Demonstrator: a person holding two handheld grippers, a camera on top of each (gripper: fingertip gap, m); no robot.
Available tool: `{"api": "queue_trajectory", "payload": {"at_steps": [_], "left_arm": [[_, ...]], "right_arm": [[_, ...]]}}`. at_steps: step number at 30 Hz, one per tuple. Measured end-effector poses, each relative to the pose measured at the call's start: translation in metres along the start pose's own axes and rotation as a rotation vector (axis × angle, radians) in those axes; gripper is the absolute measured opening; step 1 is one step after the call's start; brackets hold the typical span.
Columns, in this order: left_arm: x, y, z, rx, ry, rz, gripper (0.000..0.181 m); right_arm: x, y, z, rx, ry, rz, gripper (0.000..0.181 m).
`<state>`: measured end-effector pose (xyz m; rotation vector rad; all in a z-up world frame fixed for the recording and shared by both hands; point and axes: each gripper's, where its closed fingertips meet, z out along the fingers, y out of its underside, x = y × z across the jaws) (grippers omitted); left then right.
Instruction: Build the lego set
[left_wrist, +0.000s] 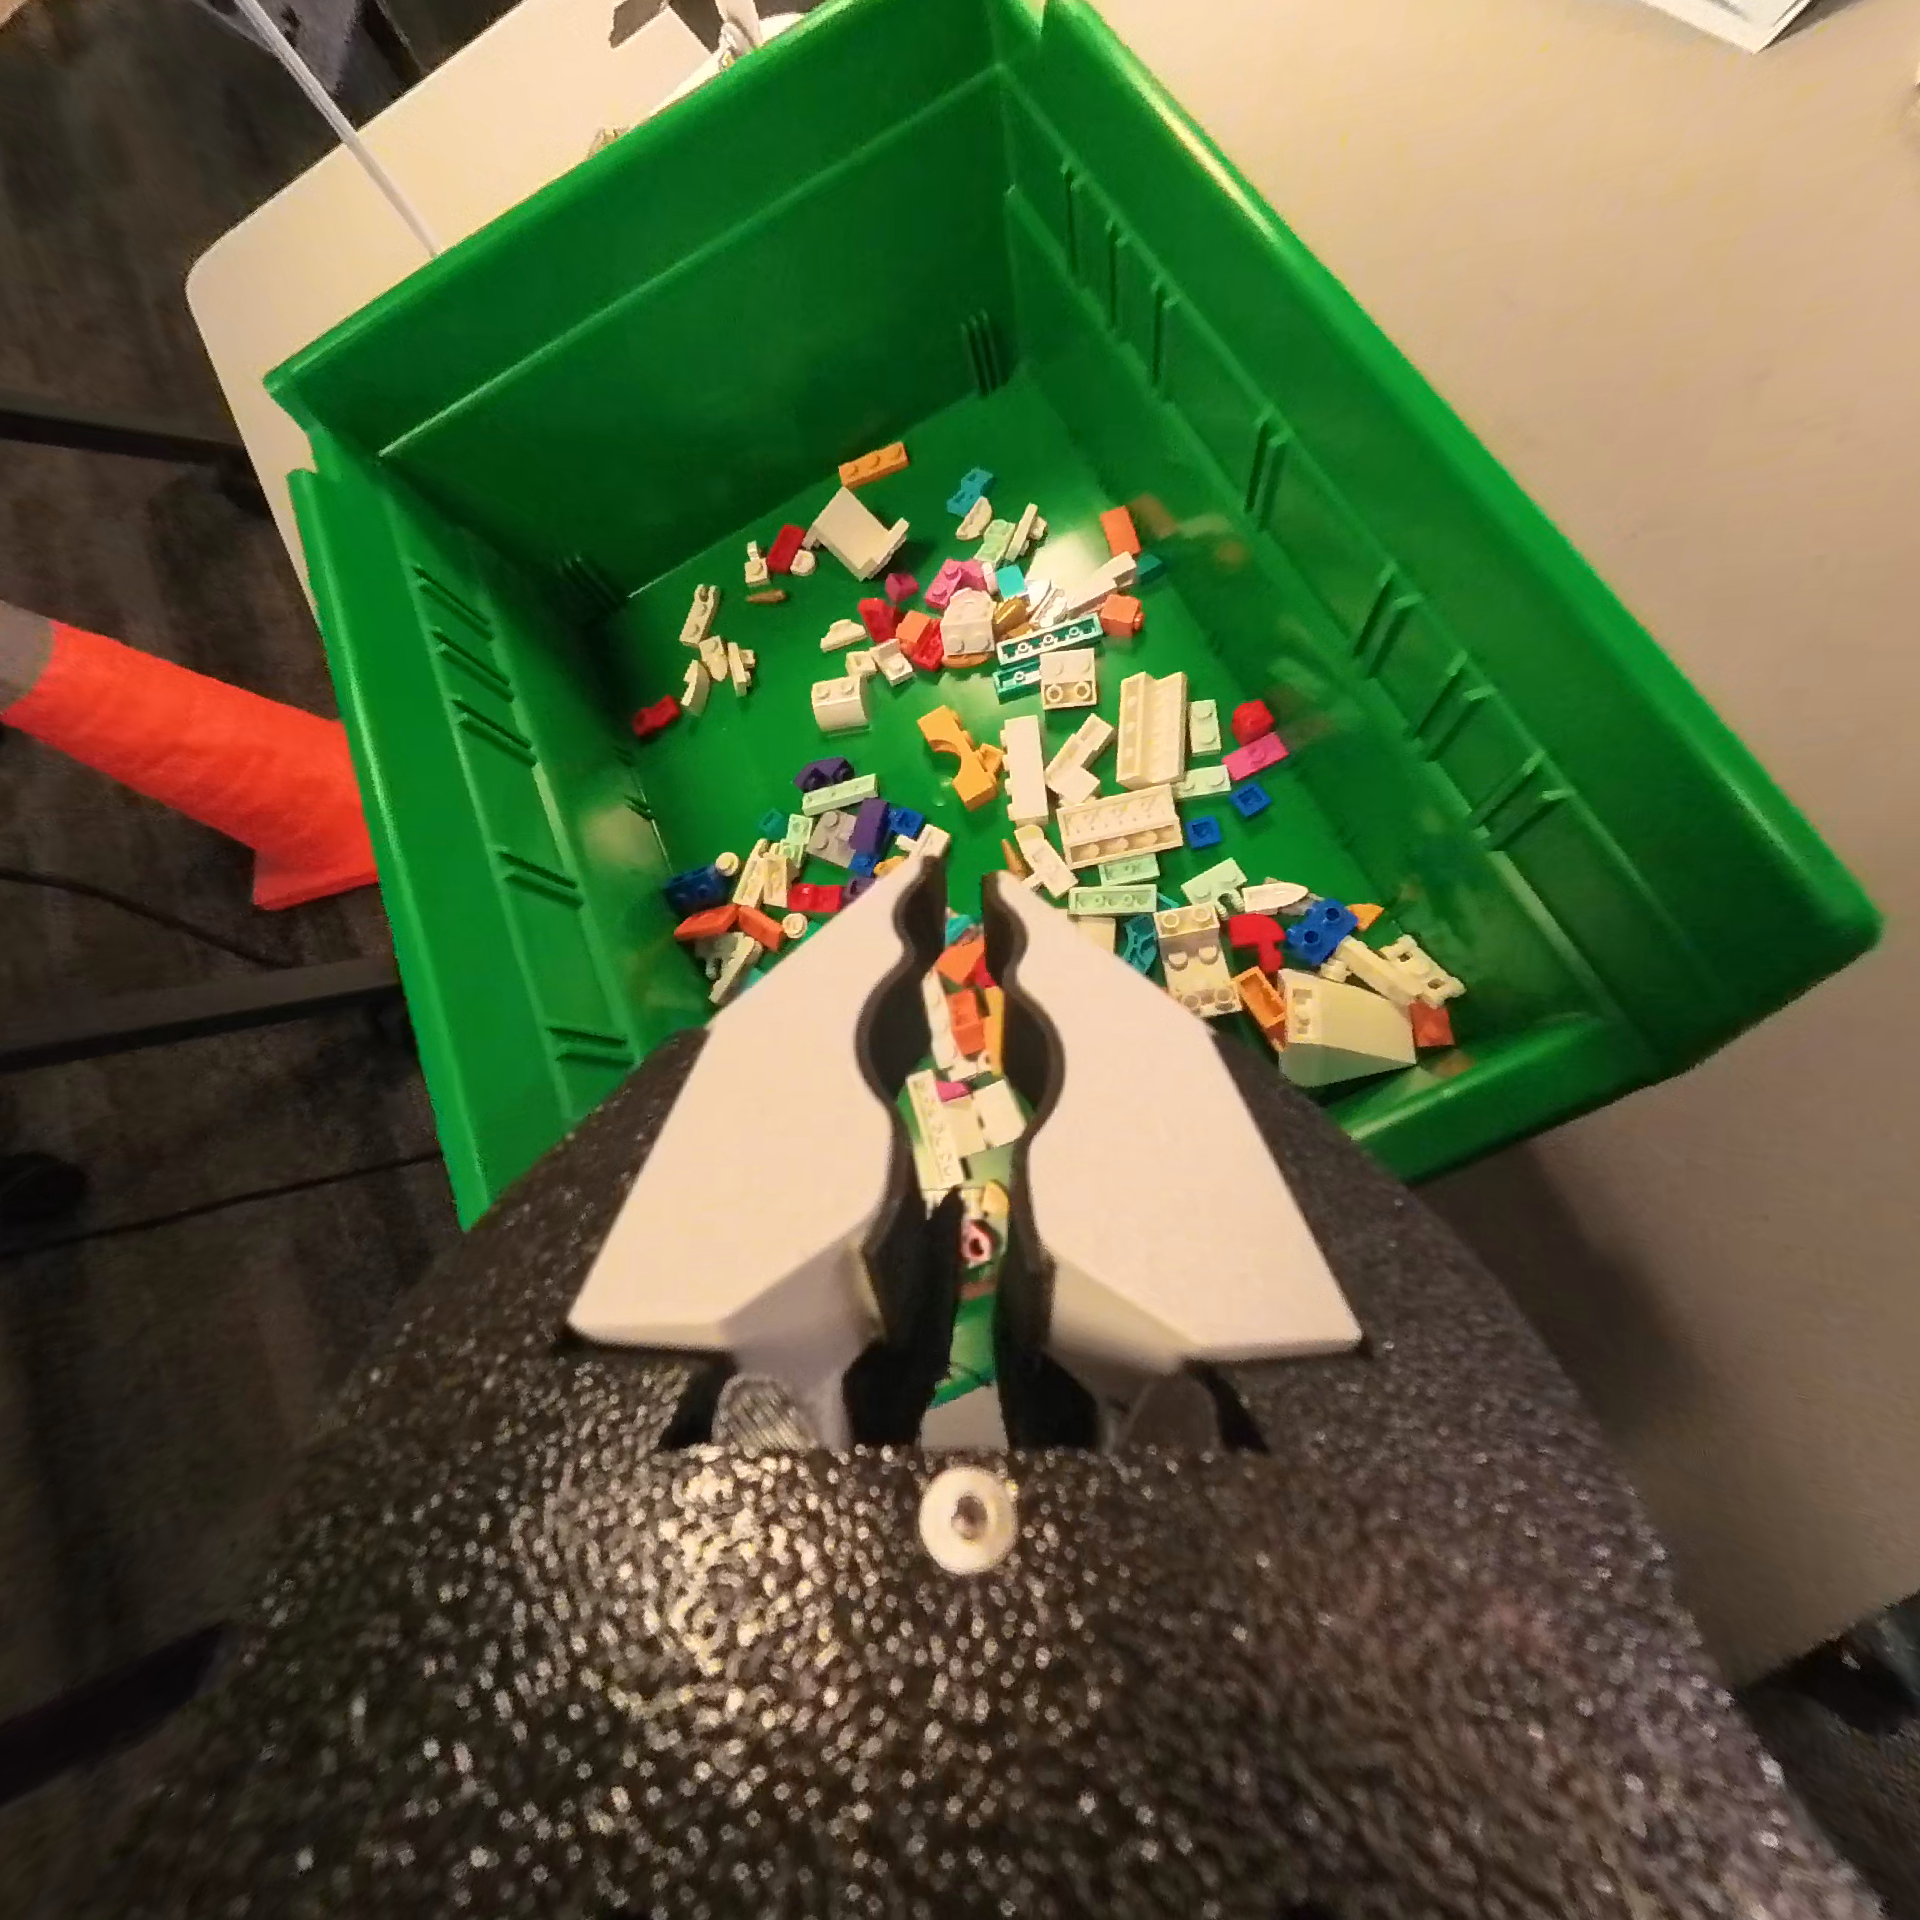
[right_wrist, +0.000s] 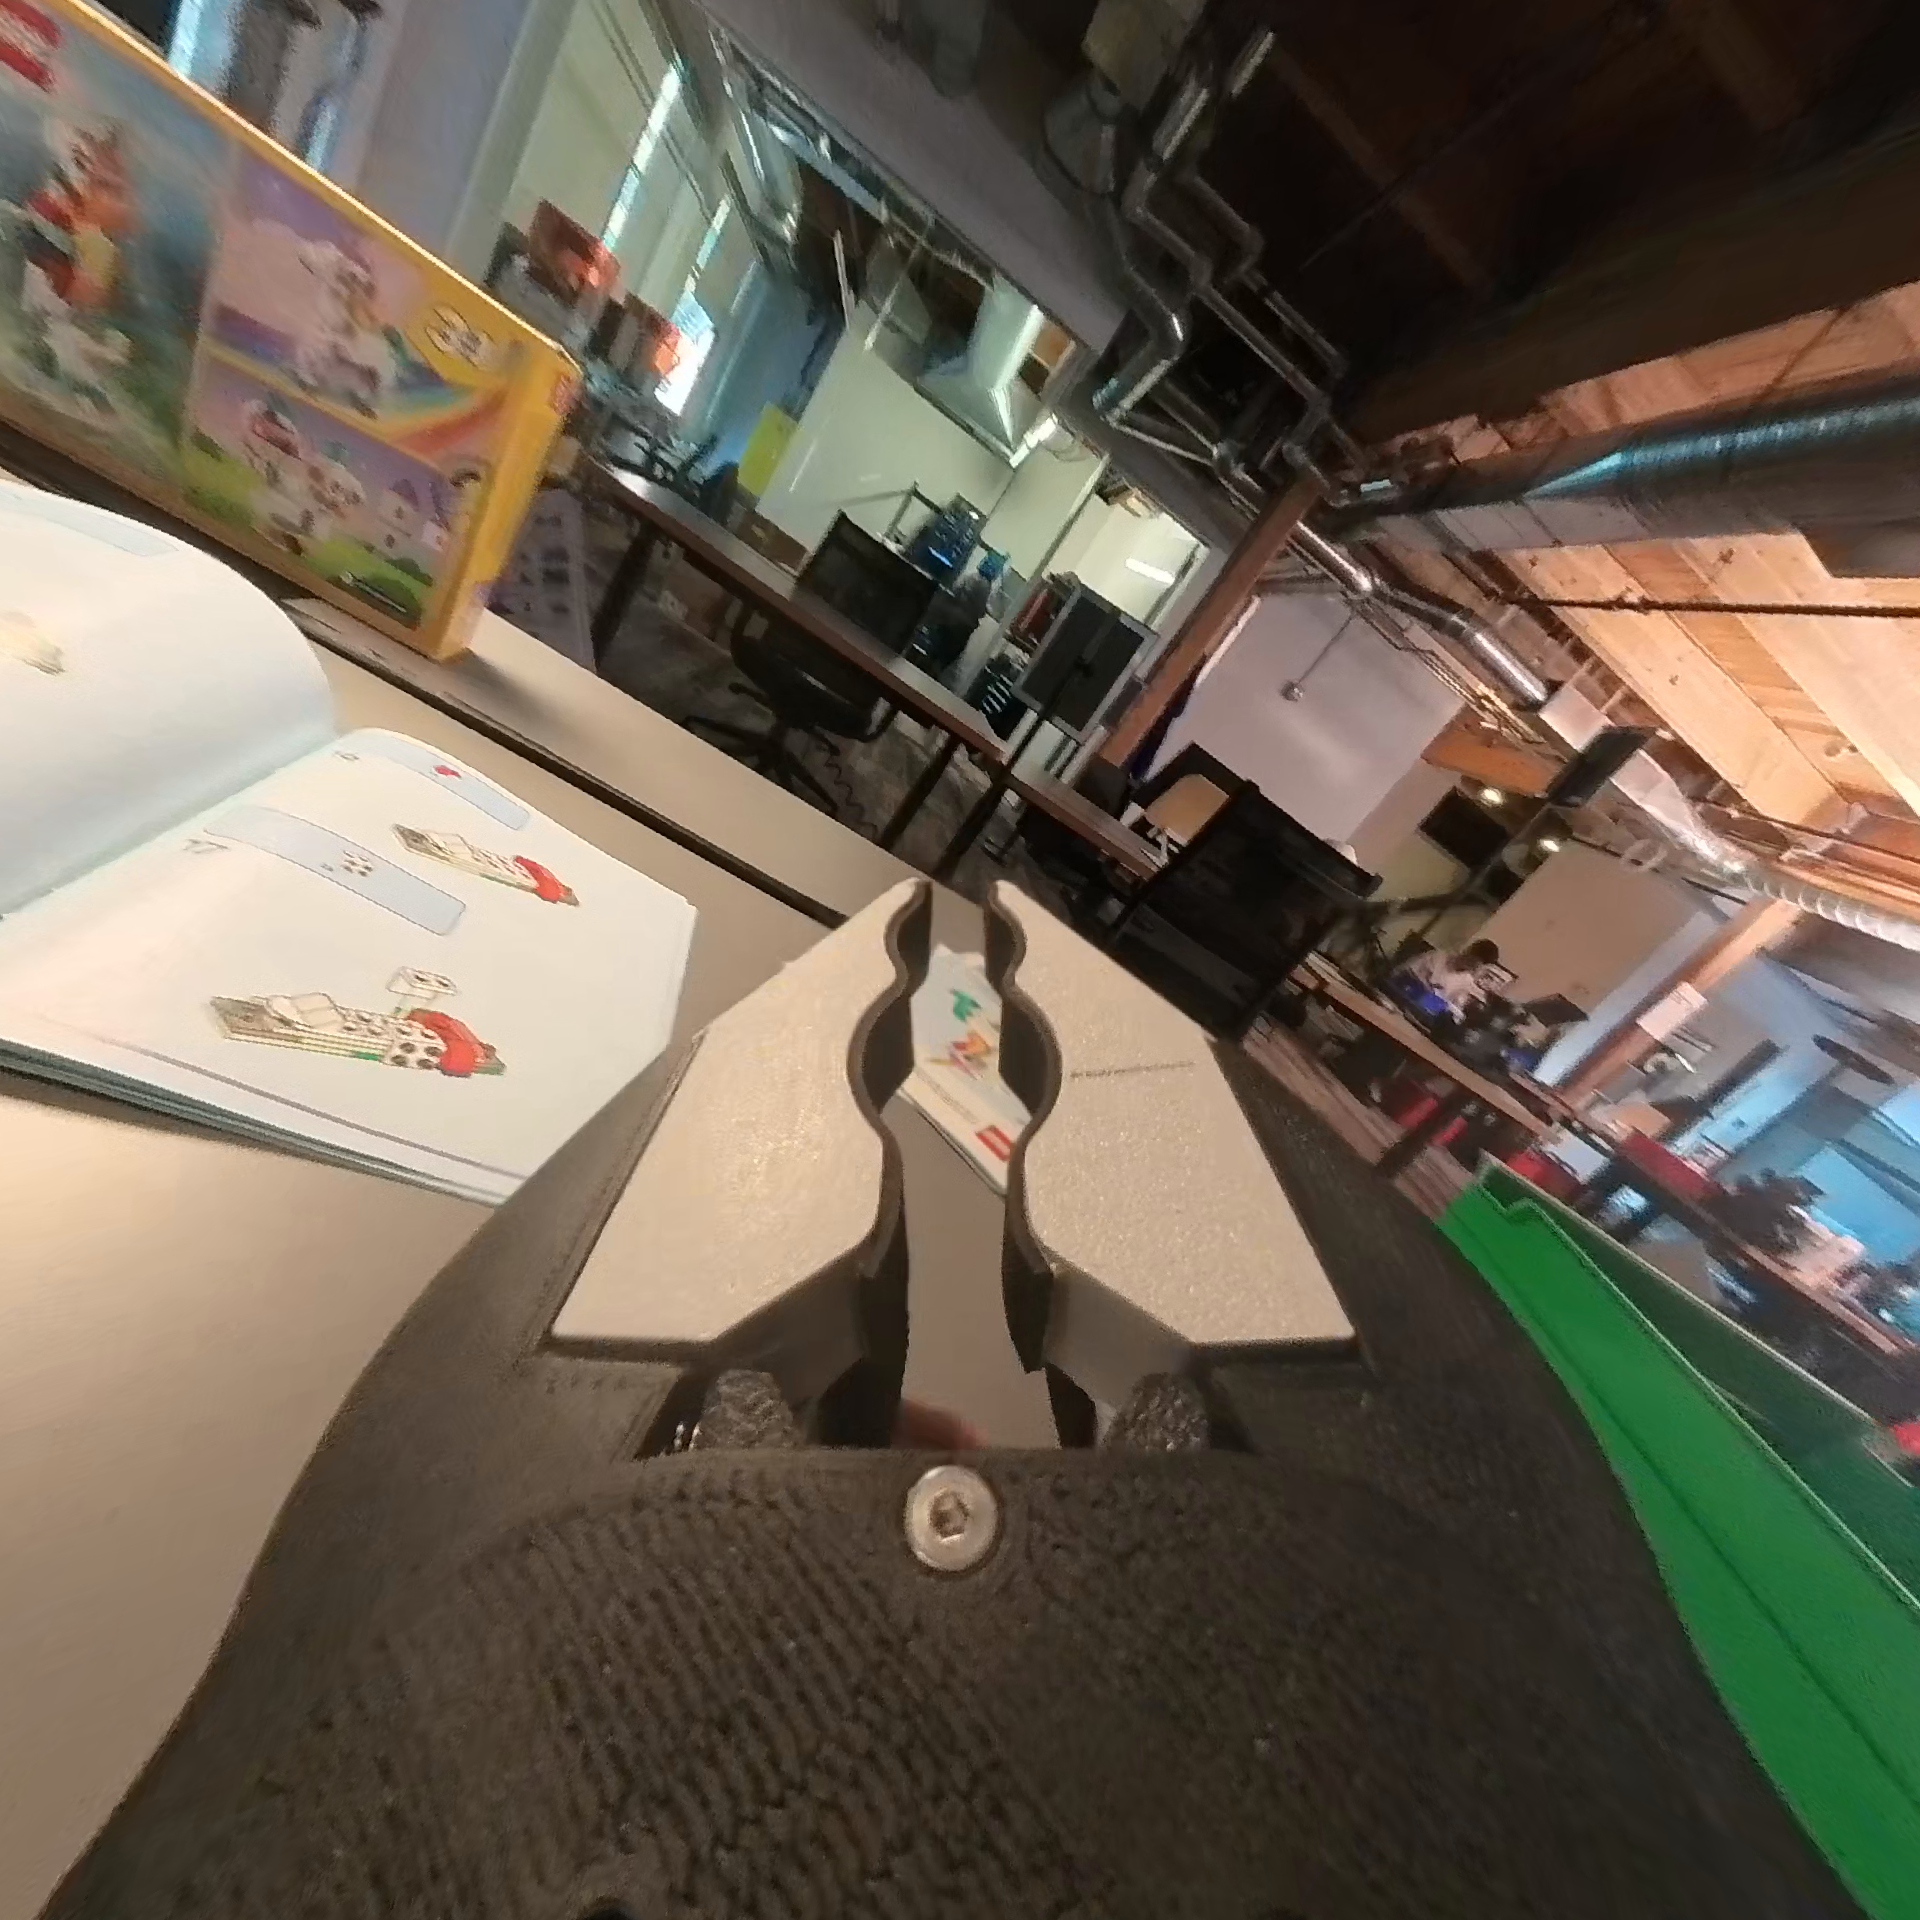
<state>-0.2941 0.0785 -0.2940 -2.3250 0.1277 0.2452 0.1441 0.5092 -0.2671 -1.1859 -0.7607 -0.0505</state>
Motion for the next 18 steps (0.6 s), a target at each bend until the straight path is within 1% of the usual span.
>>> {"api": "queue_trajectory", "payload": {"at_steps": [3, 5, 7, 11, 13, 14, 15, 16, 17, 18], "left_arm": [[0.001, 0.004, 0.003, -0.024, 0.015, -0.013, 0.004], [0.002, 0.005, 0.005, -0.038, 0.020, -0.016, 0.004], [0.002, 0.004, 0.005, -0.042, 0.017, -0.013, 0.004], [0.003, -0.001, 0.005, -0.047, 0.020, -0.011, 0.003], [0.003, -0.002, 0.006, -0.057, 0.017, -0.003, 0.004], [0.003, -0.003, 0.007, -0.064, 0.013, 0.005, 0.004], [0.003, -0.003, 0.007, -0.072, 0.007, 0.014, 0.004], [0.002, -0.003, 0.007, -0.082, -0.002, 0.020, 0.003], [0.001, -0.003, 0.007, -0.089, -0.009, 0.024, 0.003], [0.001, -0.004, 0.006, -0.089, -0.012, 0.026, 0.002]], "right_arm": [[-0.002, -0.008, -0.001, 0.049, -0.016, 0.010, 0.016], [-0.004, -0.013, -0.002, 0.075, -0.026, 0.025, 0.027], [-0.005, -0.017, 0.000, 0.094, -0.027, 0.032, 0.048], [-0.010, -0.025, 0.003, 0.114, -0.015, -0.038, 0.090], [-0.014, -0.031, 0.002, 0.131, -0.024, -0.078, 0.087], [-0.019, -0.035, 0.003, 0.132, -0.049, -0.086, 0.076], [-0.031, -0.039, 0.006, 0.119, -0.112, -0.078, 0.057], [-0.048, -0.044, 0.012, 0.087, -0.212, -0.069, 0.027], [-0.071, -0.050, 0.018, 0.049, -0.342, -0.074, 0.015], [-0.093, -0.058, 0.026, 0.015, -0.456, -0.086, 0.019]]}}
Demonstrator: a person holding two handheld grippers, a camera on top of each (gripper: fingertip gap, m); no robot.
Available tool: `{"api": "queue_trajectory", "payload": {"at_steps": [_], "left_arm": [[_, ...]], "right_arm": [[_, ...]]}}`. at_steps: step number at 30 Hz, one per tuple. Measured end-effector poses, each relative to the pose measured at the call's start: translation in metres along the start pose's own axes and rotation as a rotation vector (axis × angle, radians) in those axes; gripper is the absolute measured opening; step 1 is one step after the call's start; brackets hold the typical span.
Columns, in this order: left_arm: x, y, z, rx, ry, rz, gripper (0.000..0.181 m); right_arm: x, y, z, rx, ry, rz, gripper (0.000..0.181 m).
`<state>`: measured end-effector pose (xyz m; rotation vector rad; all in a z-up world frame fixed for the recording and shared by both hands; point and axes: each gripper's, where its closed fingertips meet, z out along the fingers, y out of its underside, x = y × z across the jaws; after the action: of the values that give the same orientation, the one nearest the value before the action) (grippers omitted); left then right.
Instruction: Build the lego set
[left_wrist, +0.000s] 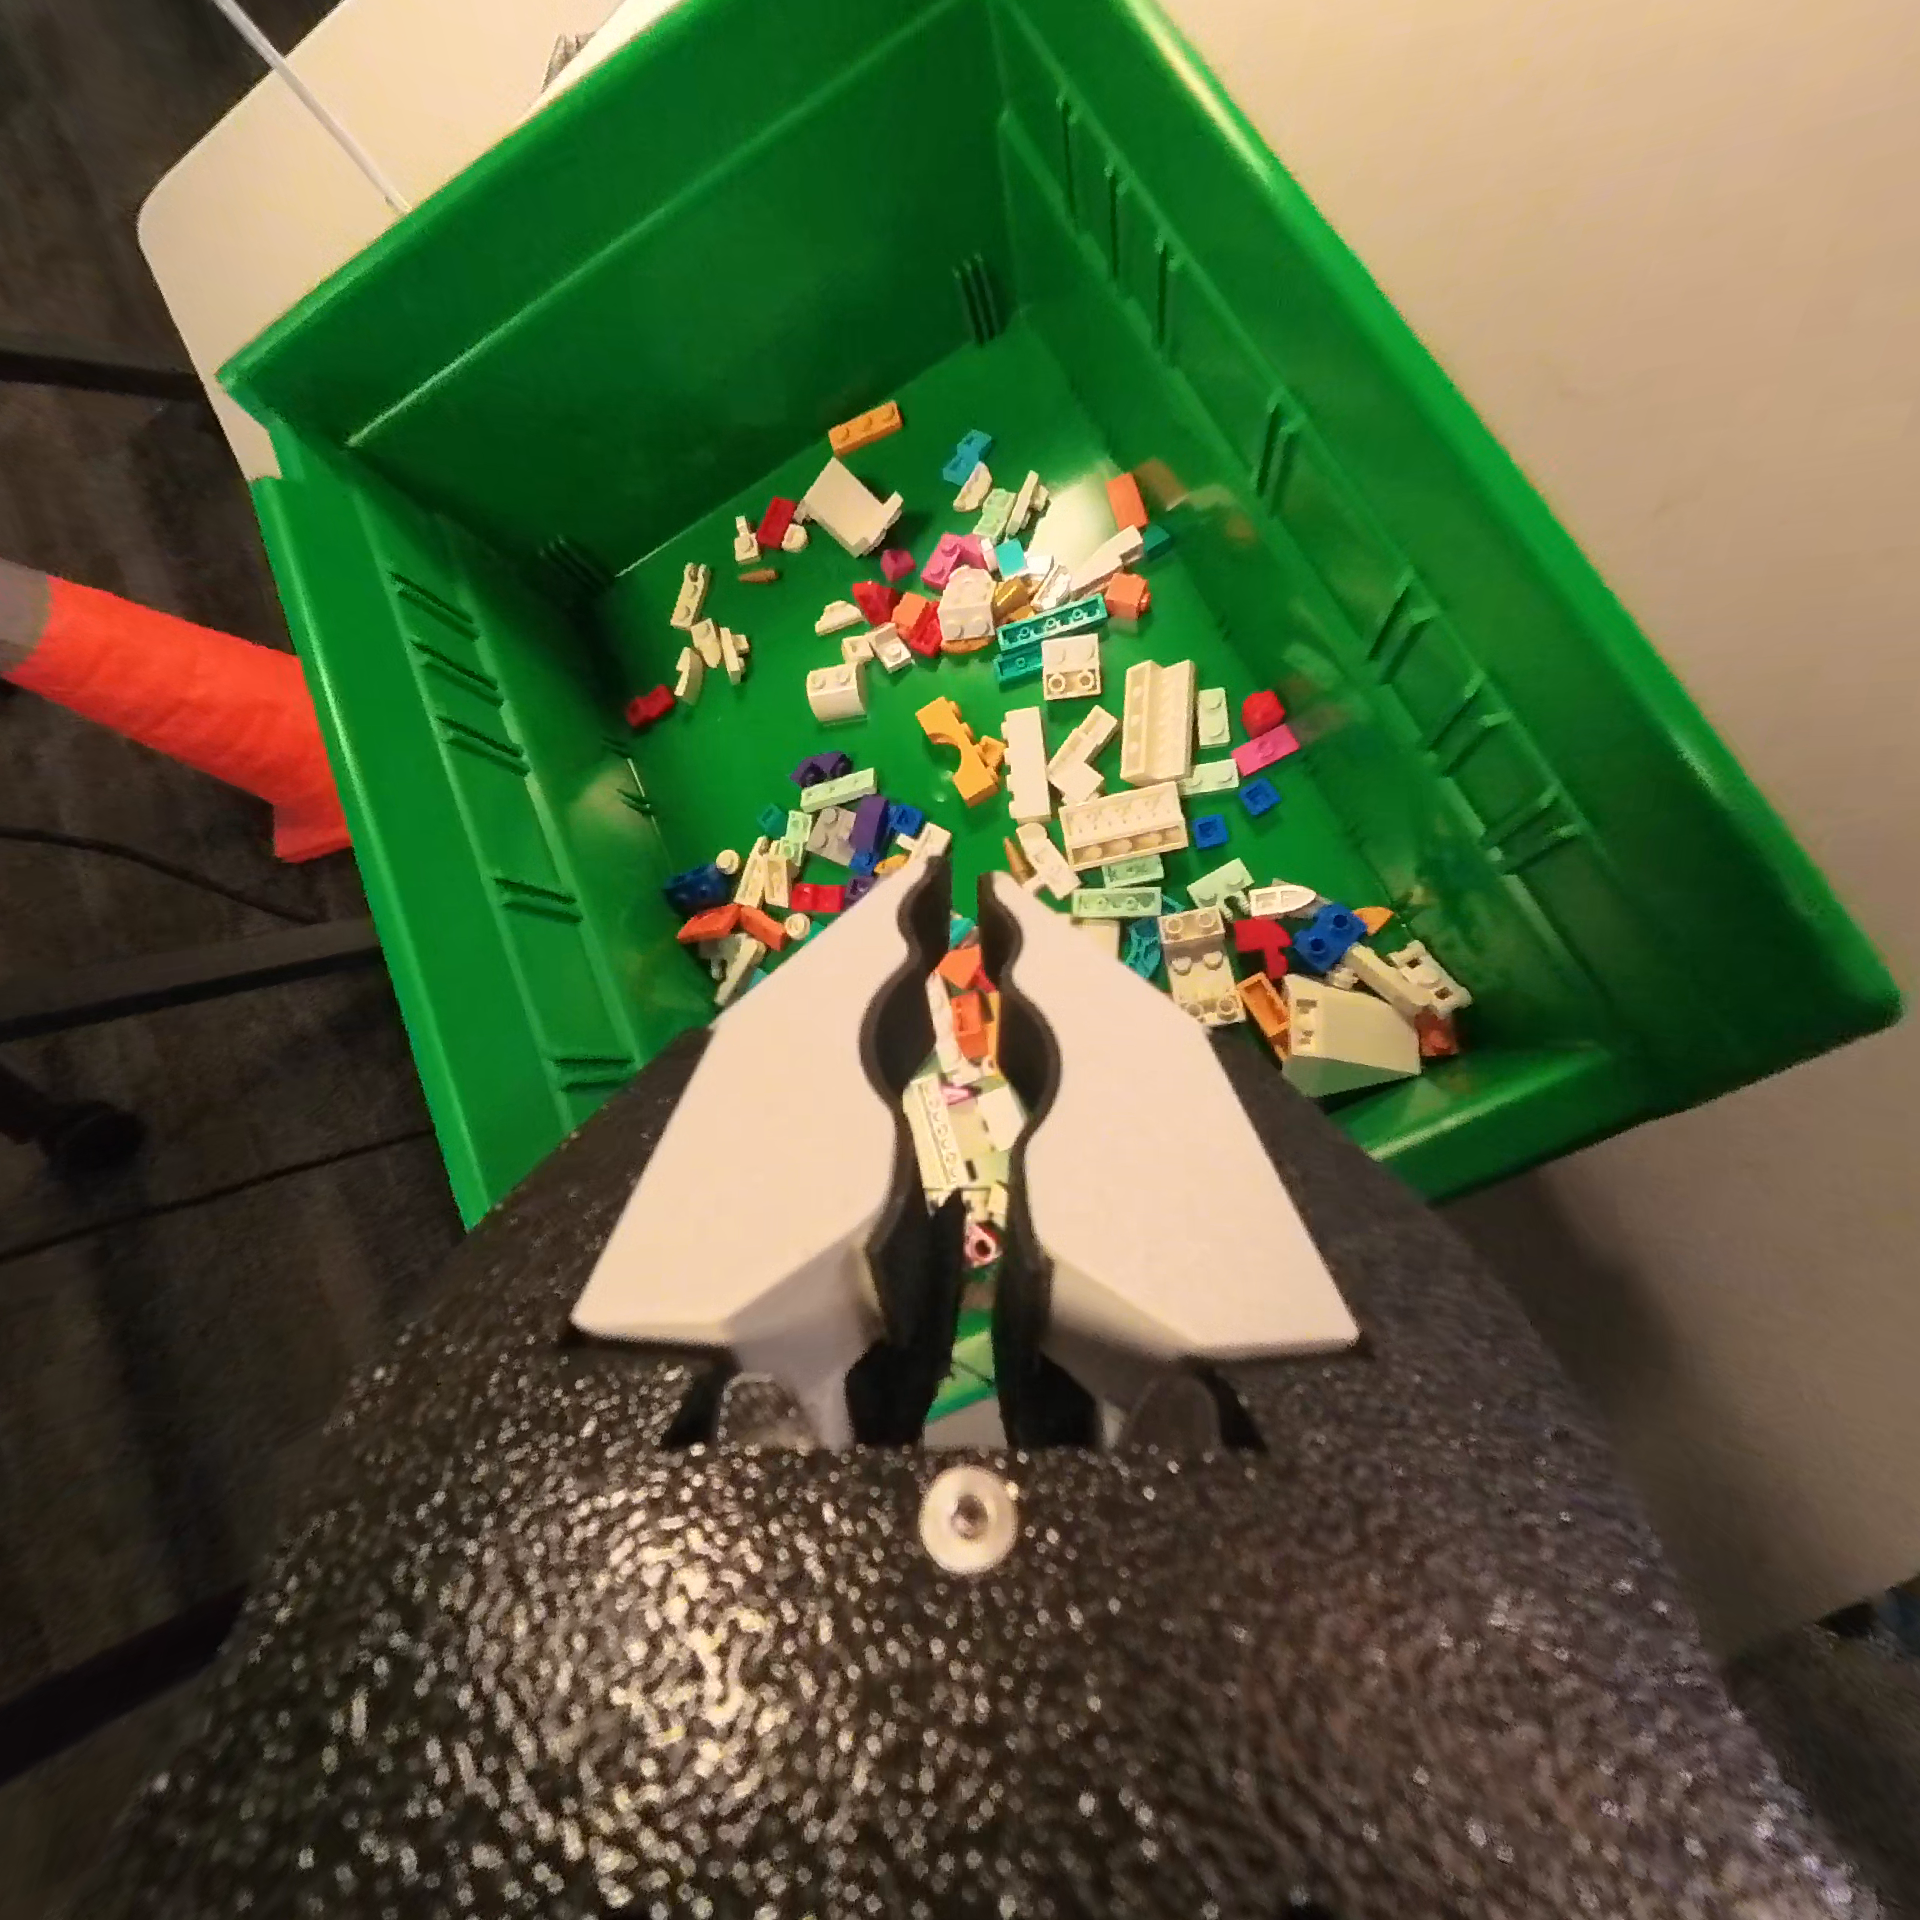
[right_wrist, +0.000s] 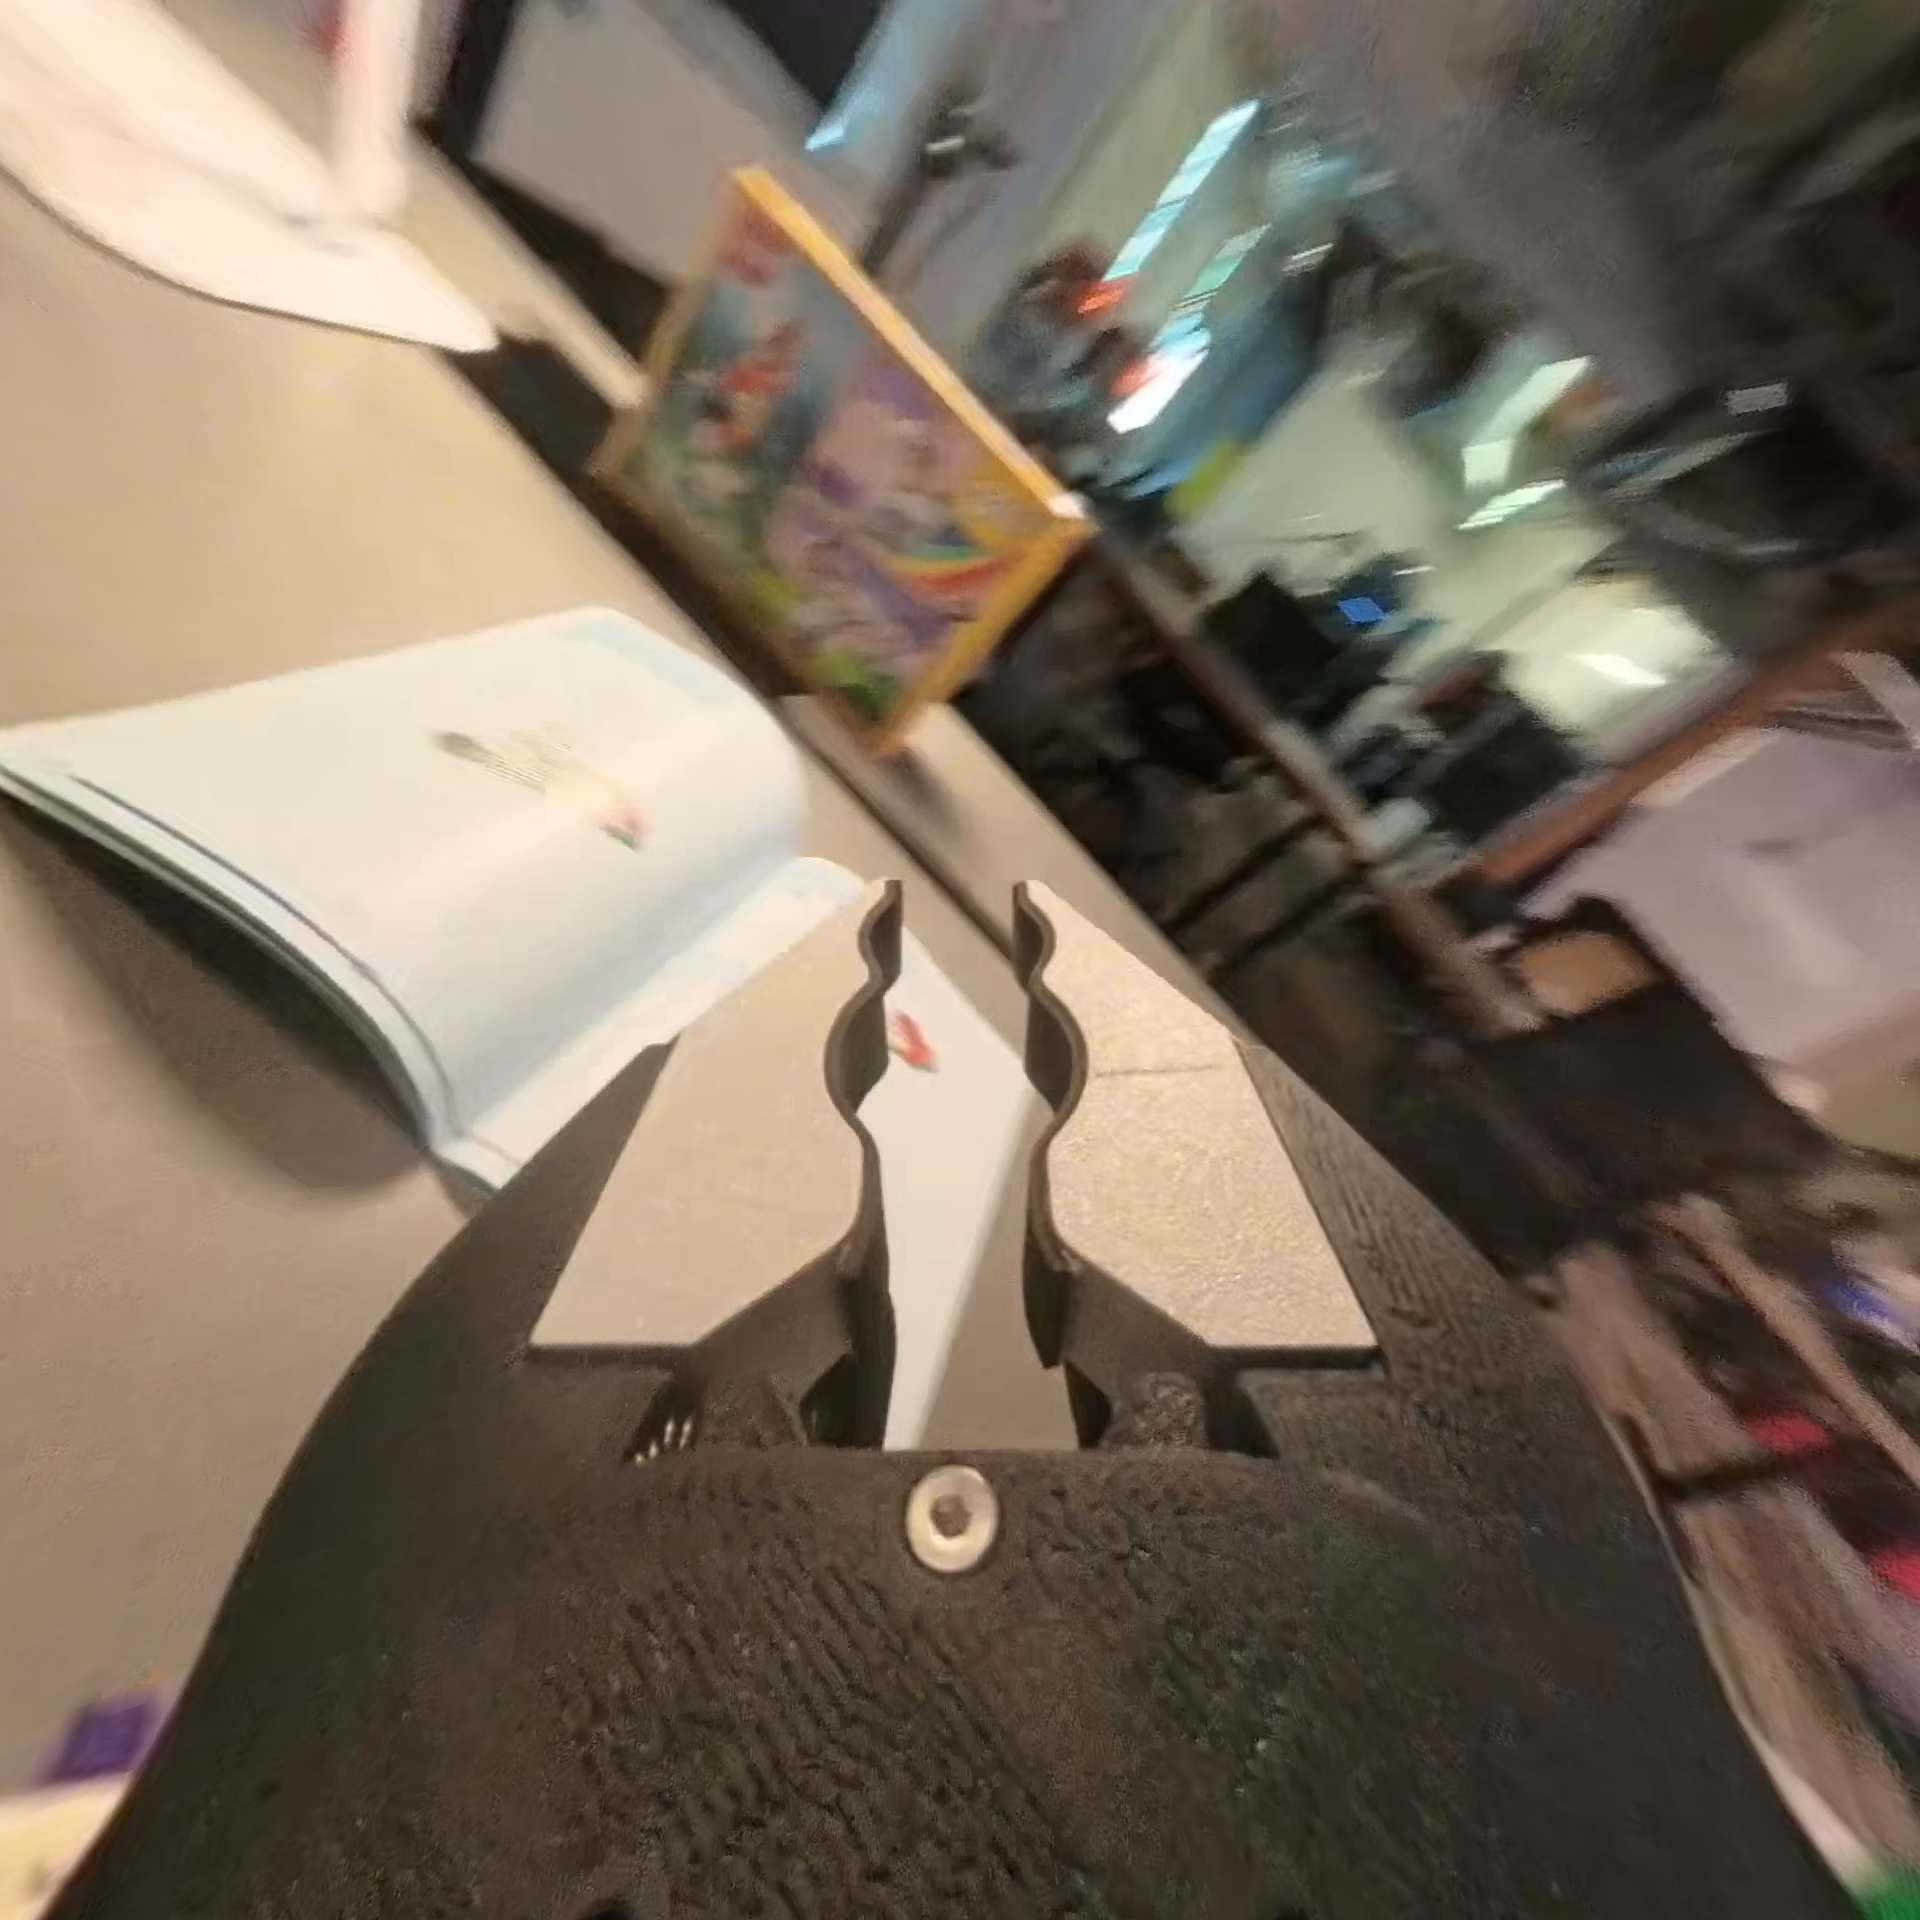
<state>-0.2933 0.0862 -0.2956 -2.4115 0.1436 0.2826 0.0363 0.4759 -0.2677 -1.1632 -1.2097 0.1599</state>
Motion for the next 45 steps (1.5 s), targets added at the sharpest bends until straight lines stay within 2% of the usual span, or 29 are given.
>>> {"api": "queue_trajectory", "payload": {"at_steps": [3, 5, 9, 13, 17, 29, 33, 38, 41, 45], "left_arm": [[0.002, -0.004, 0.000, 0.010, 0.008, -0.009, 0.002], [0.002, -0.005, 0.001, 0.012, 0.009, -0.017, 0.002], [0.005, -0.001, 0.001, 0.013, 0.011, -0.031, 0.001], [0.004, 0.009, -0.002, 0.006, 0.004, -0.058, 0.001], [0.005, 0.017, -0.001, 0.016, 0.010, -0.093, 0.000], [0.005, 0.022, 0.003, 0.025, 0.012, -0.101, 0.000], [-0.001, 0.019, -0.003, 0.050, -0.015, -0.102, 0.000], [-0.005, 0.018, -0.017, 0.173, -0.038, -0.210, 0.000], [0.001, 0.020, -0.020, 0.175, -0.004, -0.205, 0.001], [0.017, 0.016, -0.013, 0.126, 0.107, -0.151, 0.003]], "right_arm": [[-0.048, -0.019, 0.050, -0.115, -0.318, 0.011, 0.016], [-0.071, -0.025, 0.079, -0.151, -0.441, 0.029, 0.014], [-0.103, 0.003, 0.115, -0.333, -0.585, 0.019, 0.007], [-0.122, 0.015, 0.118, -0.383, -0.650, 0.031, 0.003], [-0.132, 0.015, 0.110, -0.365, -0.683, 0.007, 0.000], [-0.133, 0.016, 0.103, -0.354, -0.677, 0.029, 0.003], [-0.117, 0.006, 0.105, -0.302, -0.634, 0.091, 0.008], [-0.060, -0.024, 0.095, -0.123, -0.461, 0.204, 0.019], [-0.014, -0.028, 0.077, -0.037, -0.292, 0.211, 0.020], [0.051, -0.001, 0.041, -0.019, 0.012, 0.195, 0.020]]}}
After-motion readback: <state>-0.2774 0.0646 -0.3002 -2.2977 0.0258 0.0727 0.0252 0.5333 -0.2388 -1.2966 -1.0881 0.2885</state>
